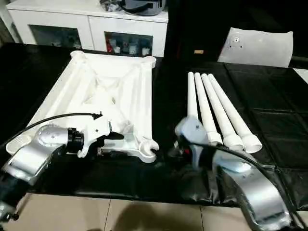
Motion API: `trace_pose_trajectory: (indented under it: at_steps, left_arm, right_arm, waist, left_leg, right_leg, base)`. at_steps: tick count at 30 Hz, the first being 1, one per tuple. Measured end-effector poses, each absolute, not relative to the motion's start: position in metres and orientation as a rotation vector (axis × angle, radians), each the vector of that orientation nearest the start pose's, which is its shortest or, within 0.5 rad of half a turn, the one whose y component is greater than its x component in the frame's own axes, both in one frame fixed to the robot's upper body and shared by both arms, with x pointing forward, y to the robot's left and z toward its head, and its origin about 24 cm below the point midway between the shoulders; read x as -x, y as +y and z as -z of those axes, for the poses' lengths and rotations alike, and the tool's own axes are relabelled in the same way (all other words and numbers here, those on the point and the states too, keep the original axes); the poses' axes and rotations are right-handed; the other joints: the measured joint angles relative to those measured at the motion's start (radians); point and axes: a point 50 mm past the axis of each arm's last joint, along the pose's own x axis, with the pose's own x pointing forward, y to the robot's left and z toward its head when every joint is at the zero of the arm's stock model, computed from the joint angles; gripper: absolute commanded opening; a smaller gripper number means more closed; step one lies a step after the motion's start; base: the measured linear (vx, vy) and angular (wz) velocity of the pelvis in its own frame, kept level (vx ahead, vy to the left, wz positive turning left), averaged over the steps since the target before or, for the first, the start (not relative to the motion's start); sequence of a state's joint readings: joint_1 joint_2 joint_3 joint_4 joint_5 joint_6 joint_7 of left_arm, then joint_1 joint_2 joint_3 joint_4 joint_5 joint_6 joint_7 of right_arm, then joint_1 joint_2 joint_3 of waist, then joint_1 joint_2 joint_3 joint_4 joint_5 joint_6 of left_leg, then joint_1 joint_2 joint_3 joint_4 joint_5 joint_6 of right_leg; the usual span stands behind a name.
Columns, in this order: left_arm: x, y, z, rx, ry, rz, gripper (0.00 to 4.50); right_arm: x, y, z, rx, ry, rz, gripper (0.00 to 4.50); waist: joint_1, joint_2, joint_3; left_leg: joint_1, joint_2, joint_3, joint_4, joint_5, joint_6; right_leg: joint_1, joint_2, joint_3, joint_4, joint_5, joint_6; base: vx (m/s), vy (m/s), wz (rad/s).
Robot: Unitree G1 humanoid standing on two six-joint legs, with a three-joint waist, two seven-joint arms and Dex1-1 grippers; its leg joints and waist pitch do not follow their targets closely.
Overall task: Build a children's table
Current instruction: Move table base
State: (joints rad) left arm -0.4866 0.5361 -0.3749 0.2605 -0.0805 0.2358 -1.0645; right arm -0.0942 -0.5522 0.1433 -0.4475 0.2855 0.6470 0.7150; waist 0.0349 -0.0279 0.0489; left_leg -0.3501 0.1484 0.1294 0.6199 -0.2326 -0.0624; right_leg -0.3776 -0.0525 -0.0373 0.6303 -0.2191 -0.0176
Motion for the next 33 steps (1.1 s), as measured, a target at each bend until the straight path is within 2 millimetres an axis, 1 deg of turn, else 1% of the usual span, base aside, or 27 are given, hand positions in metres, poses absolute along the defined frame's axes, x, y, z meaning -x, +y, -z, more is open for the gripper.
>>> trace_pose_trajectory:
  at_steps: [3,6,7,9,11,12,13,14,18,19,20,22,24,25,26,27,29,32,33]
  left_arm:
    - [-0.301,0.145,-0.066,-0.52,0.432,1.261,2.4]
    - [-0.303,0.145,-0.064,-0.536,0.439,1.269,2.19]
    - [-0.304,0.145,-0.063,-0.538,0.439,1.268,2.19]
    - [-0.306,0.146,-0.062,-0.548,0.449,1.271,1.95]
    - [-0.306,0.145,-0.06,-0.566,0.463,1.293,1.84]
    - [-0.306,0.145,-0.059,-0.57,0.47,1.3,1.84]
    - [-0.307,0.145,-0.059,-0.577,0.479,1.309,1.65]
    - [-0.306,0.145,-0.058,-0.585,0.486,1.318,1.55]
    - [-0.306,0.145,-0.056,-0.587,0.5,1.337,1.28]
    - [-0.307,0.145,-0.056,-0.587,0.501,1.34,1.28]
    - [-0.307,0.144,-0.056,-0.587,0.5,1.341,1.1]
    - [-0.307,0.143,-0.055,-0.582,0.499,1.351,1.04]
    - [-0.307,0.142,-0.056,-0.578,0.501,1.359,0.75]
    - [-0.308,0.141,-0.056,-0.578,0.5,1.362,0.75]
    - [-0.308,0.141,-0.057,-0.579,0.496,1.363,0.65]
    - [-0.309,0.141,-0.058,-0.579,0.497,1.365,0.65]
    - [-0.308,0.141,-0.058,-0.577,0.498,1.371,0.35]
    - [-0.307,0.138,-0.058,-0.57,0.498,1.393,0.26]
    - [-0.307,0.137,-0.058,-0.565,0.497,1.396,0.11]
  right_arm:
    - [-0.23,-0.151,-0.099,0.262,0.322,-0.959,4.5]
    - [-0.229,-0.149,-0.098,0.265,0.332,-0.977,4.5]
    - [-0.228,-0.148,-0.097,0.264,0.335,-0.983,4.5]
    - [-0.228,-0.148,-0.097,0.263,0.337,-0.988,4.5]
    - [-0.227,-0.148,-0.096,0.264,0.343,-0.993,4.5]
    - [-0.227,-0.149,-0.096,0.268,0.349,-0.997,4.5]
    - [-0.226,-0.149,-0.095,0.27,0.357,-1.004,4.5]
    - [-0.225,-0.15,-0.093,0.267,0.367,-1.012,4.5]
    - [-0.222,-0.148,-0.091,0.25,0.387,-1.036,4.5]
    - [-0.221,-0.148,-0.091,0.245,0.393,-1.042,4.5]
    - [-0.221,-0.148,-0.09,0.241,0.396,-1.046,4.5]
    - [-0.22,-0.148,-0.09,0.24,0.4,-1.051,4.5]
    - [-0.22,-0.148,-0.09,0.239,0.401,-1.053,4.5]
    - [-0.22,-0.148,-0.09,0.239,0.401,-1.053,4.5]
    - [-0.22,-0.148,-0.09,0.24,0.401,-1.053,4.5]
    - [-0.22,-0.148,-0.09,0.241,0.402,-1.053,4.5]
    - [-0.22,-0.149,-0.09,0.247,0.405,-1.053,4.5]
    - [-0.22,-0.148,-0.089,0.251,0.407,-1.06,4.5]
    - [-0.22,-0.148,-0.089,0.252,0.407,-1.061,4.5]
  waist:
    - [0.0,0.0,0.0]
    - [0.0,0.0,0.0]
    - [0.001,0.0,0.0]
    - [0.001,0.0,0.0]
    - [0.002,0.0,0.0]
    - [0.002,0.0,0.0]
    - [0.003,0.0,0.0]
    - [0.004,0.0,0.0]
    - [0.004,0.0,0.0]
    - [0.004,0.0,0.0]
    - [0.004,0.0,0.0]
    - [0.004,0.0,0.0]
    - [0.005,0.0,0.0]
    - [0.005,0.0,0.0]
    - [0.005,0.0,0.0]
    - [0.005,0.0,0.0]
    - [0.004,0.0,0.0]
    - [0.002,0.0,0.0]
    - [0.001,0.0,0.0]
  left_leg:
    - [0.0,0.001,0.003,0.0,0.0,0.001]
    - [0.0,0.003,0.006,0.0,0.0,0.001]
    - [0.0,0.004,0.008,0.0,0.0,0.001]
    - [0.0,0.007,0.012,0.0,0.0,0.001]
    - [0.0,0.008,0.014,0.0,0.001,0.001]
    - [0.0,0.008,0.015,0.0,0.001,0.001]
    - [0.0,0.008,0.015,0.0,0.001,0.001]
    - [0.0,0.008,0.016,0.0,0.001,0.001]
    - [0.0,0.008,0.016,0.0,0.001,0.001]
    - [0.0,0.008,0.016,0.0,0.001,0.001]
    - [0.0,0.008,0.016,0.0,0.001,0.001]
    - [0.0,0.008,0.016,0.0,0.001,0.001]
    - [0.0,0.009,0.016,0.0,0.001,0.001]
    - [0.0,0.009,0.017,0.0,0.001,0.001]
    - [0.0,0.009,0.017,0.0,0.001,0.001]
    - [0.0,0.009,0.017,0.0,0.001,0.001]
    - [-0.001,0.009,0.018,0.0,0.001,0.001]
    - [-0.001,0.009,0.019,0.0,0.001,0.001]
    - [-0.001,0.009,0.019,0.0,0.001,0.001]
  right_leg:
    - [0.0,-0.001,0.0,0.0,0.0,0.0]
    - [0.0,-0.001,-0.001,0.0,0.0,0.0]
    - [0.0,-0.001,-0.001,0.0,0.0,0.0]
    - [0.0,-0.001,0.0,0.0,0.0,0.0]
    - [-0.001,-0.001,0.0,0.0,0.0,0.0]
    - [-0.001,-0.002,0.0,0.0,0.0,0.0]
    - [-0.002,-0.002,-0.001,0.0,0.0,0.0]
    - [-0.002,-0.002,-0.001,0.0,0.0,0.0]
    - [-0.002,-0.002,-0.001,0.0,0.0,0.0]
    - [-0.002,-0.002,-0.001,0.0,0.0,0.0]
    - [-0.002,-0.002,-0.001,0.0,0.0,0.0]
    - [-0.002,-0.003,-0.001,0.0,0.0,0.0]
    - [-0.002,-0.003,-0.002,0.0,0.0,0.0]
    - [-0.002,-0.003,-0.002,0.0,0.0,0.0]
    - [-0.002,-0.003,-0.002,0.0,0.0,0.0]
    - [-0.002,-0.003,-0.002,0.0,0.0,0.0]
    - [-0.002,-0.003,-0.002,0.0,-0.001,0.0]
    - [-0.002,-0.003,-0.001,-0.001,-0.001,0.0]
    - [-0.002,-0.003,-0.001,-0.001,-0.001,0.0]
  base:
    - [0.0,0.0,0.0]
    - [0.0,0.0,0.0]
    - [0.0,0.0,0.0]
    - [0.0,0.0,0.0]
    - [0.0,0.0,0.0]
    - [0.0,0.0,0.0]
    - [0.0,0.0,0.0]
    - [0.0,0.0,0.0]
    - [0.0,0.0,0.0]
    - [0.0,0.0,0.0]
    - [0.0,0.0,0.0]
    - [0.0,0.0,0.0]
    - [0.0,0.0,0.0]
    - [0.0,0.0,0.0]
    - [0.0,0.0,0.0]
    - [0.0,0.0,0.0]
    - [0.0,0.0,0.0]
    - [0.0,0.0,0.0]
    - [0.0,0.0,0.0]
